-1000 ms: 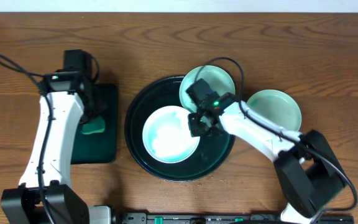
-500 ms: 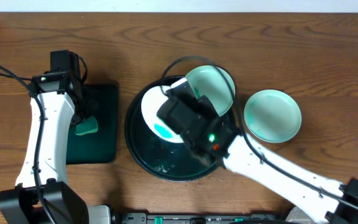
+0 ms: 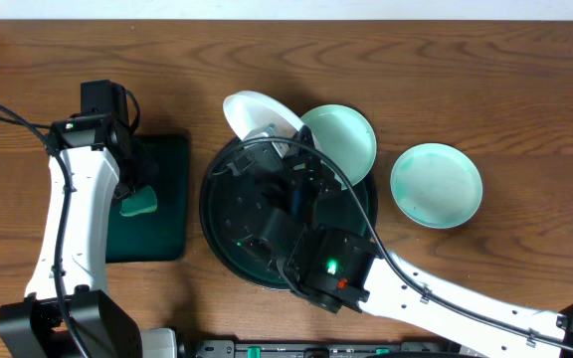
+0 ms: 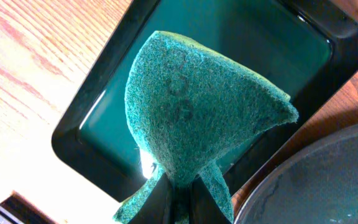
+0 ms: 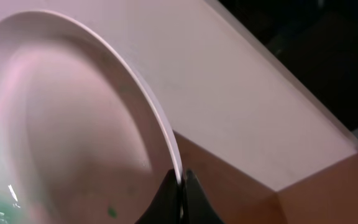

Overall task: Clean dirty plates on tray and stack at the side
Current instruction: 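Lift the scrubbed plate with right gripper and carry it right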

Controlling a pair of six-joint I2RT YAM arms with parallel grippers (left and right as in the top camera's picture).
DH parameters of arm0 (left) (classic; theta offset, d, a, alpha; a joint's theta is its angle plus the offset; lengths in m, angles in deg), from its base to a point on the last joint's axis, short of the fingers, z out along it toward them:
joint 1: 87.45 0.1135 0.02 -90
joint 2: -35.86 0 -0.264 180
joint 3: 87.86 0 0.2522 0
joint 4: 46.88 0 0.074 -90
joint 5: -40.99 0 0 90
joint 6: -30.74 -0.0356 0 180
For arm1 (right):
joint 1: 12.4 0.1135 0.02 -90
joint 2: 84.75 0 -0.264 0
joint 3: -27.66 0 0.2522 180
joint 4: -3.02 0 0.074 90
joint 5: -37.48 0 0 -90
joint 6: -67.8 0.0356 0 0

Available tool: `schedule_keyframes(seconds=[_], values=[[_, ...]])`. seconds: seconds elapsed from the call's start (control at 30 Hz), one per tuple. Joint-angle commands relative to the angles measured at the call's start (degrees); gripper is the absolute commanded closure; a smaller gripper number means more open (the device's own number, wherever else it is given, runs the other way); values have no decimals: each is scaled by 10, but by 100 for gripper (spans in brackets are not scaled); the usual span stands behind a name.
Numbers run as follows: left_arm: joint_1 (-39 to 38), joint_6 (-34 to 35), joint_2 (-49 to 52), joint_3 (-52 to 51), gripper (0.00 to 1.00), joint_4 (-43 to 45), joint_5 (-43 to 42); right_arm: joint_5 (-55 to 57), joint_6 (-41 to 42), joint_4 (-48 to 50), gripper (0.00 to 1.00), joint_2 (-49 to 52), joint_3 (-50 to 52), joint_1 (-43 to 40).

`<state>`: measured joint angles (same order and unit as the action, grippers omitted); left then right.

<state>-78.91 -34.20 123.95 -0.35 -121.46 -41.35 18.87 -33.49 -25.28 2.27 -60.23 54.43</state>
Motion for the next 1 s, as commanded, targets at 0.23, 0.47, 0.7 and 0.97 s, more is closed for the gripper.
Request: schedule_keyframes(seconds=[0.23, 0.47, 0.7, 0.97], values=[[2, -8, 3, 2, 93, 0, 3, -110, 119, -153, 99, -12, -9, -21], [2, -8, 3, 2, 93, 0, 3, -428, 286, -245, 99, -12, -9, -117], [2, -8, 3, 2, 93, 2, 3, -751, 303, -219, 99, -26, -9, -273], [2, -8, 3, 2, 93, 2, 3, -908, 336, -285, 99, -68, -9, -520]])
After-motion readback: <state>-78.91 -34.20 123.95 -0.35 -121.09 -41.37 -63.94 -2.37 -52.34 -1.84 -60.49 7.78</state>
